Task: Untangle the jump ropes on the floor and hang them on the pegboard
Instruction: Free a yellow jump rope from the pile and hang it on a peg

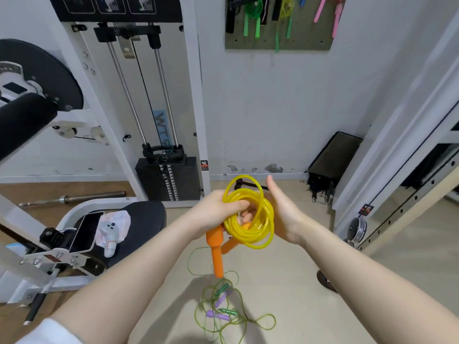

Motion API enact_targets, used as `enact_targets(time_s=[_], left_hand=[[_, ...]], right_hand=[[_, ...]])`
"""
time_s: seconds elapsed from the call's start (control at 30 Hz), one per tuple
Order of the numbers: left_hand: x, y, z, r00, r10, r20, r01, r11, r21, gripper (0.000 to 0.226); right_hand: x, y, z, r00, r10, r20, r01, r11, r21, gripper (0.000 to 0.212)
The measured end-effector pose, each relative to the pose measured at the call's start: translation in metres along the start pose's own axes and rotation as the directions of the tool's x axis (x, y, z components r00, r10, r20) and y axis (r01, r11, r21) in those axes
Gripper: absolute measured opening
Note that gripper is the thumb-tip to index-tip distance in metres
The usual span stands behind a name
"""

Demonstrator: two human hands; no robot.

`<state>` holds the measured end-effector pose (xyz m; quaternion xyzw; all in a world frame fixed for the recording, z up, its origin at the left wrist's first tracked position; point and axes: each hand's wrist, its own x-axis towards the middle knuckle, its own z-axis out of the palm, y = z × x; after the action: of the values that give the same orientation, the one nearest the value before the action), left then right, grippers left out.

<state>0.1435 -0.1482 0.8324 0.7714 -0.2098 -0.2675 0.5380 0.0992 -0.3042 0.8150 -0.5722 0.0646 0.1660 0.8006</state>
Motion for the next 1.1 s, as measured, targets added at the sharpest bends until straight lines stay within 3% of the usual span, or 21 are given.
enact_targets(time_s=[0.13,0.27,0.37,0.43,0.5,0.6,0.67,0.73,0.8,0.87,0.93,1.03,1.1], left_hand=[[0.003,0.010,-0.002,0.998,0.061,-0.016,-0.061,0.998,-0.016,0.025],[0.012,0.005,-0.011,0.996,0.060,-0.060,-0.063,0.996,-0.056,0.021],[0.024,0.004,-0.020,0.995,0.009,-0.103,-0.032,0.973,-0.230,0.022],[0.035,0.007,-0.026,0.994,0.007,-0.109,-0.035,0.966,-0.257,0.022],[0.050,0.010,-0.029,0.994,0.030,-0.105,-0.053,0.974,-0.219,0.020],[0.080,0.009,-0.029,0.992,0.015,-0.129,-0.041,0.979,-0.201,0.017],[0.106,0.006,-0.027,0.986,-0.027,-0.165,-0.010,0.976,-0.219,0.019],[0.135,0.008,-0.024,0.983,-0.050,-0.176,0.006,0.970,-0.243,0.025],[0.169,0.014,-0.021,0.984,-0.046,-0.174,0.003,0.971,-0.241,0.035],[0.207,0.027,-0.019,0.981,-0.044,-0.188,-0.003,0.970,-0.243,0.035],[0.248,0.042,-0.018,0.973,-0.029,-0.228,-0.027,0.971,-0.239,0.027],[0.311,0.069,-0.019,0.955,-0.004,-0.297,-0.055,0.981,-0.187,0.023],[0.351,0.087,-0.021,0.950,0.015,-0.312,-0.062,0.988,-0.142,0.024]], right_hand=[[0.015,-0.007,0.002,0.993,0.029,-0.117,-0.010,0.987,0.161,0.079],[0.038,-0.008,0.007,0.992,0.023,-0.123,0.006,0.972,0.234,0.076],[0.047,-0.001,0.005,0.994,-0.054,-0.097,0.078,0.961,0.265,0.083],[0.052,0.003,-0.003,0.995,-0.060,-0.079,0.076,0.971,0.228,0.085],[0.062,0.006,-0.013,0.995,-0.064,-0.072,0.075,0.982,0.174,0.072],[0.082,-0.002,-0.029,0.986,-0.113,-0.120,0.102,0.991,-0.090,0.023],[0.099,-0.007,-0.048,0.980,-0.103,-0.172,0.065,0.975,-0.212,0.021],[0.117,-0.017,-0.072,0.987,-0.048,-0.153,0.025,0.989,-0.144,0.032],[0.135,-0.035,-0.095,0.993,0.082,-0.081,-0.080,0.996,0.028,0.026],[0.151,-0.060,-0.120,0.987,0.158,0.038,-0.160,0.986,0.055,0.024],[0.173,-0.086,-0.146,0.990,0.132,0.041,-0.127,0.986,-0.106,0.028],[0.219,-0.124,-0.204,0.980,-0.036,-0.197,-0.069,0.863,-0.500,0.028],[0.249,-0.152,-0.245,0.942,-0.153,-0.299,-0.068,0.785,-0.616,0.028]])
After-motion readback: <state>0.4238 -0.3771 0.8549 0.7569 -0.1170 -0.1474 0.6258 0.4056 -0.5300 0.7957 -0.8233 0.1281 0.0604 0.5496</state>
